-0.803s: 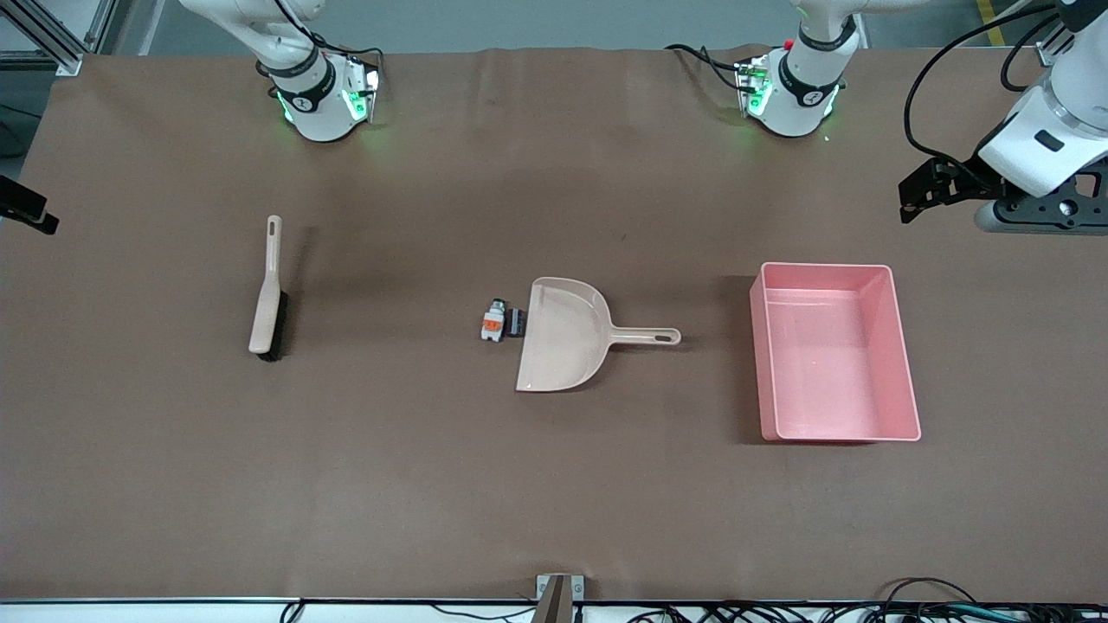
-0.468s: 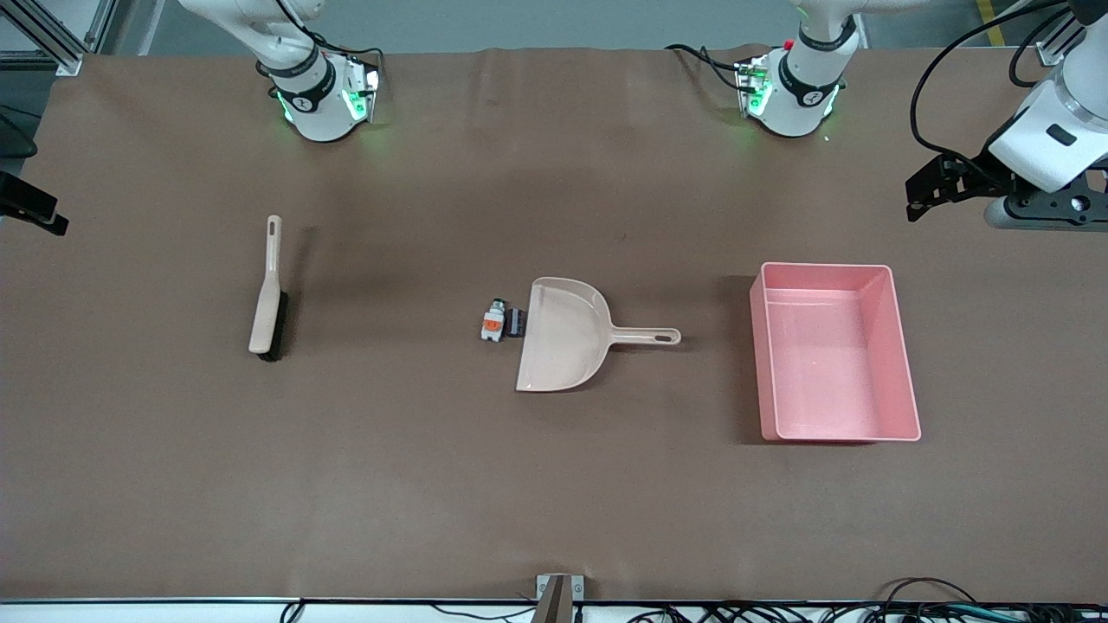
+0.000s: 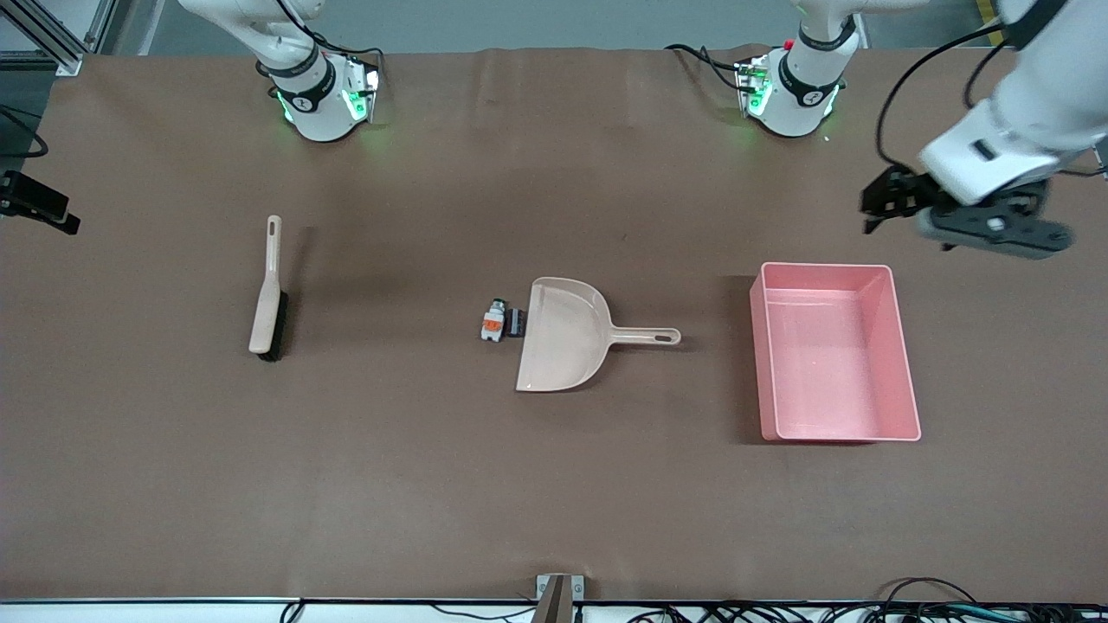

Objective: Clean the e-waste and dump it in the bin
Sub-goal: 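Move the left gripper over the beige dustpan handle, then lower the left gripper and close it on the dustpan handle, then reach the right gripper down and grasp the white brush handle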

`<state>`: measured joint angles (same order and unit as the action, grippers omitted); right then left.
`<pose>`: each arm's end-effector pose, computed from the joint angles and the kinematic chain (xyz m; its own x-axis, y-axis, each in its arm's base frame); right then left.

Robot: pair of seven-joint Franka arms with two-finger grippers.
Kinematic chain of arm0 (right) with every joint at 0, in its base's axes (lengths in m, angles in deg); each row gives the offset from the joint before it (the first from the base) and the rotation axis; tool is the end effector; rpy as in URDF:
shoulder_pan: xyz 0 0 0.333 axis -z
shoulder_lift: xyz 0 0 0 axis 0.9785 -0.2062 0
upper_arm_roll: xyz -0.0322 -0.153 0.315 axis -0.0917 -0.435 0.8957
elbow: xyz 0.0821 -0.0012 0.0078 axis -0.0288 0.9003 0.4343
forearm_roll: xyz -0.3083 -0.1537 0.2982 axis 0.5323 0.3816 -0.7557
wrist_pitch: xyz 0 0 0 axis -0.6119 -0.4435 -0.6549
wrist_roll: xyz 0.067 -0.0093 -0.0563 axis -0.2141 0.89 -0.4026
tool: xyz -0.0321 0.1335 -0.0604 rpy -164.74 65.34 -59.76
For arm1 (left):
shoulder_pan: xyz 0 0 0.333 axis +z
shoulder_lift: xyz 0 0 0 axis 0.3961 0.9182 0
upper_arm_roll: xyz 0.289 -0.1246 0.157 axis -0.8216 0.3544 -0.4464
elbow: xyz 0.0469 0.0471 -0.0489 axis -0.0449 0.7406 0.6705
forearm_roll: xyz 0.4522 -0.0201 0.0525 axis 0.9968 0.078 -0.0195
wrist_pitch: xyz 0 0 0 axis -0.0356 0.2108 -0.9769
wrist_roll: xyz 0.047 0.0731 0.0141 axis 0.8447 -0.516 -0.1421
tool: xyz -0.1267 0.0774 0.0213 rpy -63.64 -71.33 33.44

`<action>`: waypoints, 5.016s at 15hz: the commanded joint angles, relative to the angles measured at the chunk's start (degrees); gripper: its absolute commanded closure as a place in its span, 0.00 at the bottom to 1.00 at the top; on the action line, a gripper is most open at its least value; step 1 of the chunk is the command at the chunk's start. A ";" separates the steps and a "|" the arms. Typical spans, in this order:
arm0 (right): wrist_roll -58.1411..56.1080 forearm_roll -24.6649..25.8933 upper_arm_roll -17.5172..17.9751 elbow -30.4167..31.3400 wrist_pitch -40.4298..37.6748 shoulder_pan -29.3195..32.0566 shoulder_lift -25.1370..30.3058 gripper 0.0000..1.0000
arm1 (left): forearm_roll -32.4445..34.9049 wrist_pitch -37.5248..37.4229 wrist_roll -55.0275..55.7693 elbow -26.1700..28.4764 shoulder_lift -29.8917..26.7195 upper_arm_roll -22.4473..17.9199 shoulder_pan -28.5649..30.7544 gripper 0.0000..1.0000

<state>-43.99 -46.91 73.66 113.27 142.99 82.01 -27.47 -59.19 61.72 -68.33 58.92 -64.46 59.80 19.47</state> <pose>0.6082 -0.0878 0.6319 0.9978 -0.0491 -0.0447 -0.0482 -0.9986 0.0205 0.6025 -0.1612 0.5703 0.9409 -0.3377 0.0279 -0.3371 -0.9412 -0.0228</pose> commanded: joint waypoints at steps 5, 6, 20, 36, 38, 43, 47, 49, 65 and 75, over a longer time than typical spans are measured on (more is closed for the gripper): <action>-0.16 -0.54 0.04 1.01 0.09 0.23 0.89 0.00 | -3.02 12.48 -4.30 2.25 9.22 10.68 -1.41 0.00; -0.16 -0.45 0.04 1.01 0.09 0.23 0.89 0.00 | -3.19 14.76 -5.89 2.43 11.06 12.79 -1.49 0.00; -0.33 -0.54 -0.04 1.01 0.00 0.31 0.89 0.00 | 3.73 37.35 -40.19 6.21 30.14 18.43 -5.01 0.23; -0.25 -0.54 -0.04 1.01 0.00 0.31 0.89 0.00 | 9.46 42.64 -47.13 6.03 35.87 18.35 -5.10 0.25; -0.25 -0.45 -0.04 1.01 0.18 0.40 0.89 0.00 | 12.00 43.25 -47.39 5.86 36.48 18.35 -4.84 0.25; -0.25 -0.54 -0.04 1.01 0.35 0.40 0.80 0.00 | 12.89 44.84 -47.48 5.85 37.54 18.35 -5.01 0.25; -0.25 -0.54 0.04 1.62 0.00 0.40 0.89 0.00 | 13.77 45.80 -47.48 5.85 38.33 18.35 -5.10 0.25; -0.25 -0.62 -0.13 2.15 0.26 0.66 0.89 0.00 | 13.86 46.07 -47.48 5.85 38.85 18.35 -5.19 0.25; -0.07 -3.35 0.13 66.54 50.76 -0.30 16.80 0.00 | 16.23 46.16 -47.13 5.50 40.09 18.26 -5.71 0.44; 0.02 -3.26 0.04 76.85 74.78 -2.41 9.87 0.27 | 16.23 46.16 -47.22 5.42 40.52 18.17 -5.54 0.69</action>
<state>-43.98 -49.40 73.57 188.07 213.88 80.41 -16.50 -43.89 107.37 -115.23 65.09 -24.97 77.68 13.77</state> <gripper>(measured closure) 0.233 0.643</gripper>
